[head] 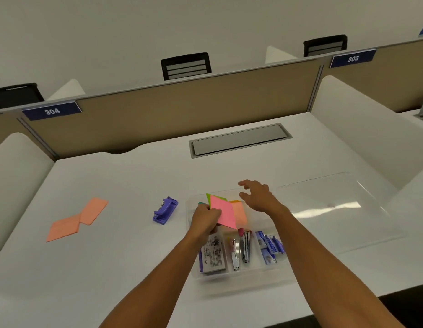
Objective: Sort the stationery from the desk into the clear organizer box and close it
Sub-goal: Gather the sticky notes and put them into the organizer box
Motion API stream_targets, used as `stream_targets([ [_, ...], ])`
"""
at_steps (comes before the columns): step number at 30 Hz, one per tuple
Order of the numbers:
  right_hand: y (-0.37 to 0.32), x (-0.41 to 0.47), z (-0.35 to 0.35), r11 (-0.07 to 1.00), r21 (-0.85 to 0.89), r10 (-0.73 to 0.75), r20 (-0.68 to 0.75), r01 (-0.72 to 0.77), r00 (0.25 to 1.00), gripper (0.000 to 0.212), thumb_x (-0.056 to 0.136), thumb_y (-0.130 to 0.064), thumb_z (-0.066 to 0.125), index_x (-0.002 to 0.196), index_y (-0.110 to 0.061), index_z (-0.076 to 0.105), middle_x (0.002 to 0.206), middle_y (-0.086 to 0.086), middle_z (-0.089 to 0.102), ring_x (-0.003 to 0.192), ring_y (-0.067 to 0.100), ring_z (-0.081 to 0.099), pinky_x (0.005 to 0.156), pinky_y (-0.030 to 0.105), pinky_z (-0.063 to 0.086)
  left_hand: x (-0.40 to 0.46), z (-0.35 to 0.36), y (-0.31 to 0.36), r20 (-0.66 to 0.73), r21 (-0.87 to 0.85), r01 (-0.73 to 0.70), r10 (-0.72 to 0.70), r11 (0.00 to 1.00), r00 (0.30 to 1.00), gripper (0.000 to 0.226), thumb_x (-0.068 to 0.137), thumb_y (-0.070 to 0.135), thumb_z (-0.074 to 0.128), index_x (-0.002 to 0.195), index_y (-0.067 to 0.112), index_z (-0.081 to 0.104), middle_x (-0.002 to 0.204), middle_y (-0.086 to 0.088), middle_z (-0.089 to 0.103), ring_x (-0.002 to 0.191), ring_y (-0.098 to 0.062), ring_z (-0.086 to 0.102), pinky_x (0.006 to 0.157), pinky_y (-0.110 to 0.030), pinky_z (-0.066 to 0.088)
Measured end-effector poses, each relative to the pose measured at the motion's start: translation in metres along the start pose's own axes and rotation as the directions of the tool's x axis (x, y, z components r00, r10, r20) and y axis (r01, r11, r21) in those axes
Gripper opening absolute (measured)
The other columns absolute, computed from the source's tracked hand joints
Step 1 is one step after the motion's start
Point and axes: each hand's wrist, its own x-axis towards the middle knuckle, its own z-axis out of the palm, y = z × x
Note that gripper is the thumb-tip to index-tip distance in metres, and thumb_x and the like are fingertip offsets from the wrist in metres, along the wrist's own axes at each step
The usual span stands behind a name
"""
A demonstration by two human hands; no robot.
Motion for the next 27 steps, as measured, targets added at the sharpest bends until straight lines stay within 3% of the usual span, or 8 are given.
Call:
stream_targets([
  [6, 0.017, -0.013, -0.011, 0.980, 0.198, 0.034, -0.064, -0.021, 0.997, 0.041, 0.095, -0.039, 0.055, 0.135, -0.033, 0.049, 0.132, -0.002, 0.054, 0.125, 0.027, 0.043, 0.103, 0.049, 0.042, 0.015, 0.023, 0.009, -0.023, 0.020, 0.090, -0.089, 0.996, 0.996, 0.004, 0.091, 0.006, 0.055, 0.088, 0.003, 0.054, 0.070, -0.010, 0.054, 0.047, -0.012, 0.044, 0.041, -0.020, 0.032],
  [13, 0.031, -0.022, -0.026, 0.955, 0.292, 0.089, -0.148, -0.042, 0.985, 0.042, 0.094, -0.042, 0.057, 0.133, -0.032, 0.050, 0.130, -0.003, 0.056, 0.122, 0.025, 0.047, 0.102, 0.050, 0.043, 0.031, 0.034, 0.013, -0.077, 0.045, 0.113, -0.110, 0.993, 0.991, 0.013, 0.089, 0.012, 0.062, 0.083, 0.001, 0.060, 0.062, -0.010, 0.055, 0.041, -0.012, 0.041, 0.040, -0.021, 0.033],
  [18, 0.033, -0.023, -0.032, 0.935, 0.352, 0.100, -0.182, -0.030, 0.978, 0.041, 0.093, -0.040, 0.058, 0.132, -0.031, 0.051, 0.128, -0.002, 0.058, 0.121, 0.027, 0.049, 0.102, 0.050, 0.044, 0.036, 0.035, 0.012, -0.085, 0.157, 0.068, -0.055, 0.985, 0.995, 0.014, 0.087, 0.008, 0.064, 0.079, -0.001, 0.060, 0.060, -0.012, 0.058, 0.040, -0.015, 0.042, 0.043, -0.023, 0.034],
  [24, 0.019, -0.022, -0.031, 0.926, 0.376, 0.114, -0.200, -0.031, 0.973, 0.042, 0.093, -0.038, 0.059, 0.133, -0.030, 0.051, 0.132, 0.000, 0.056, 0.123, 0.026, 0.048, 0.102, 0.050, 0.044, 0.038, 0.027, 0.004, -0.212, 0.092, 0.014, 0.006, 0.996, 0.977, 0.008, 0.083, 0.000, 0.060, 0.075, 0.000, 0.060, 0.068, -0.017, 0.061, 0.044, -0.018, 0.047, 0.049, -0.025, 0.038],
  [27, 0.010, -0.021, -0.028, 0.926, 0.376, 0.107, -0.195, -0.027, 0.975, 0.043, 0.093, -0.037, 0.059, 0.134, -0.030, 0.050, 0.132, 0.000, 0.056, 0.123, 0.026, 0.048, 0.102, 0.051, 0.044, 0.039, 0.022, 0.000, -0.254, 0.126, -0.055, 0.086, 0.991, 0.963, 0.018, 0.082, 0.001, 0.056, 0.065, 0.005, 0.057, 0.068, -0.017, 0.059, 0.050, -0.021, 0.052, 0.052, -0.029, 0.042],
])
